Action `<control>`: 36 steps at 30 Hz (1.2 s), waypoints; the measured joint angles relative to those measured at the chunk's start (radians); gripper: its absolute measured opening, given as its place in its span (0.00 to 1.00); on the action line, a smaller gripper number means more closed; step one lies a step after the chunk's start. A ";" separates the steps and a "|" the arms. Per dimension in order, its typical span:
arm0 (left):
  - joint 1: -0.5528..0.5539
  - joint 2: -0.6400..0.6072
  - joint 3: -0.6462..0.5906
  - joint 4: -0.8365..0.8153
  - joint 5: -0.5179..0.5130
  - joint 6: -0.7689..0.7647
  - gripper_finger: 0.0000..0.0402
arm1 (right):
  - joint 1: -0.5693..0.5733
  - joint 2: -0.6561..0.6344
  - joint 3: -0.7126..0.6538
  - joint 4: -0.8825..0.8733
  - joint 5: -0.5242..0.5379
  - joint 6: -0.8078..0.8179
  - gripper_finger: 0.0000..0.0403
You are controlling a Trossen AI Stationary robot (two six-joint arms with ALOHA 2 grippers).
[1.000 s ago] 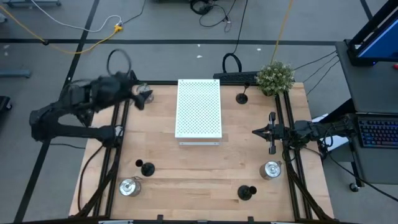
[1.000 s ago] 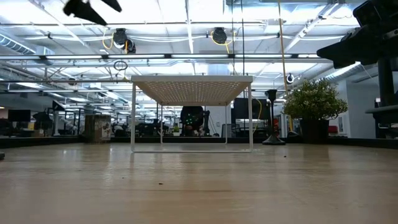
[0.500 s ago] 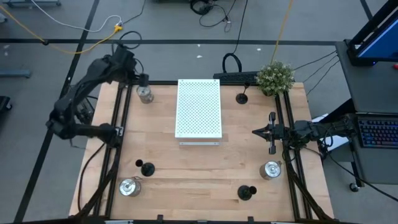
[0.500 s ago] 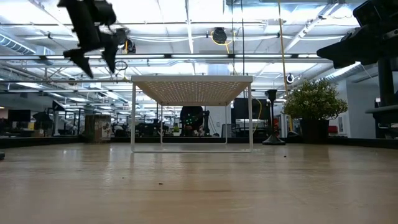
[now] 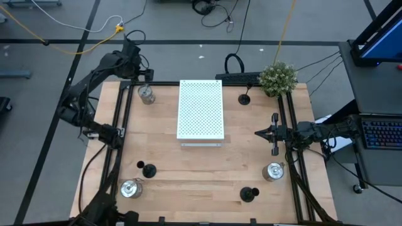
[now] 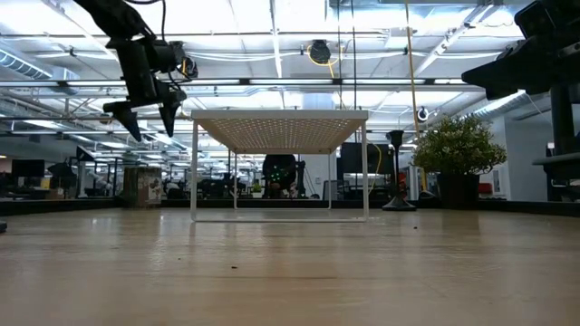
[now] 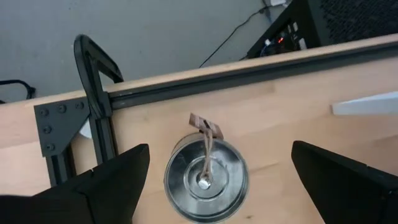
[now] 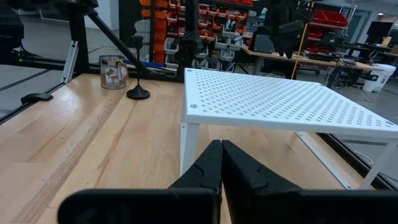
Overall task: Pick & Place candle stick holders
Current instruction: Put the top silver scented candle on the shelf
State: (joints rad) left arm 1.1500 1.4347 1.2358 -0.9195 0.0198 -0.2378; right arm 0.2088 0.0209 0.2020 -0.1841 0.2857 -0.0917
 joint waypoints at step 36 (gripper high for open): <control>-0.033 0.034 -0.137 0.051 -0.047 -0.043 1.00 | 0.000 0.000 0.000 0.000 0.000 -0.003 0.00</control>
State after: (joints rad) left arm 1.1168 1.4689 1.0985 -0.8688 -0.0276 -0.2806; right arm 0.2085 0.0208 0.2020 -0.1841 0.2859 -0.0944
